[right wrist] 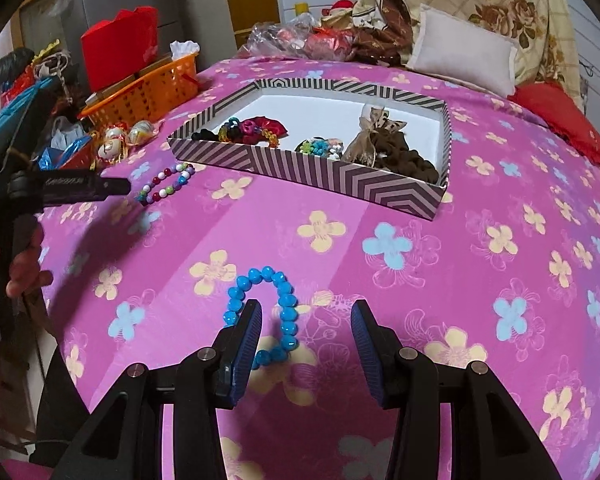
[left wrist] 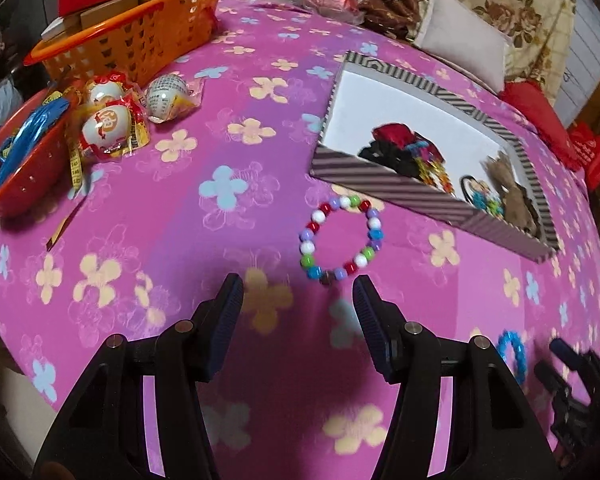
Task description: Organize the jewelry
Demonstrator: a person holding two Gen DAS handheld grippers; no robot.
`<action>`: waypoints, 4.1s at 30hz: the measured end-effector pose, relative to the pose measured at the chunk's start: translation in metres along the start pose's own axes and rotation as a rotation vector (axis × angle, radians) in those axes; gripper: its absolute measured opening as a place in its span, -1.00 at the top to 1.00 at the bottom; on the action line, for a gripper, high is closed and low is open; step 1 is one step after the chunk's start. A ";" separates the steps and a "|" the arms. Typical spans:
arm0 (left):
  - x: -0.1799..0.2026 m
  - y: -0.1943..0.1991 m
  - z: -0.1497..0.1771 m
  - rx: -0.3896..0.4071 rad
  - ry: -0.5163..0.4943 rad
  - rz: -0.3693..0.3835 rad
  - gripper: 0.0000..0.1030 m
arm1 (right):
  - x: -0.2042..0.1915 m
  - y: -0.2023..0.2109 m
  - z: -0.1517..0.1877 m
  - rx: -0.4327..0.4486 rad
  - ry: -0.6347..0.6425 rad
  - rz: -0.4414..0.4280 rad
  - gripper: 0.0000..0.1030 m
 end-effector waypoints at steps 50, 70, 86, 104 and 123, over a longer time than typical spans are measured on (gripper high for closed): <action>0.079 0.041 -0.031 0.067 -0.219 0.105 0.85 | -0.022 0.049 -0.051 0.169 0.081 -0.049 0.80; 0.133 0.001 -0.087 0.076 -0.263 0.074 0.85 | 0.000 0.019 -0.143 0.209 0.015 -0.034 0.80; 0.118 -0.075 -0.109 0.012 -0.215 0.017 0.85 | -0.003 -0.077 -0.162 0.080 -0.103 -0.094 0.80; 0.088 -0.071 -0.087 0.035 -0.158 -0.039 0.04 | 0.016 -0.086 -0.127 0.013 -0.143 -0.036 0.36; 0.103 0.008 -0.028 0.193 -0.221 -0.139 -0.11 | 0.006 0.001 -0.080 0.153 -0.155 0.047 0.15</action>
Point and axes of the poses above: each gripper's, at about its wrist camera, not at the fingertips, and y roughly against the way its jaws point, x to its right, z to its underside, the point moved 3 cm from there along -y, roughly the way its jaws point, and after that the axes turned 15 degrees about z, right-handed, at the moved point
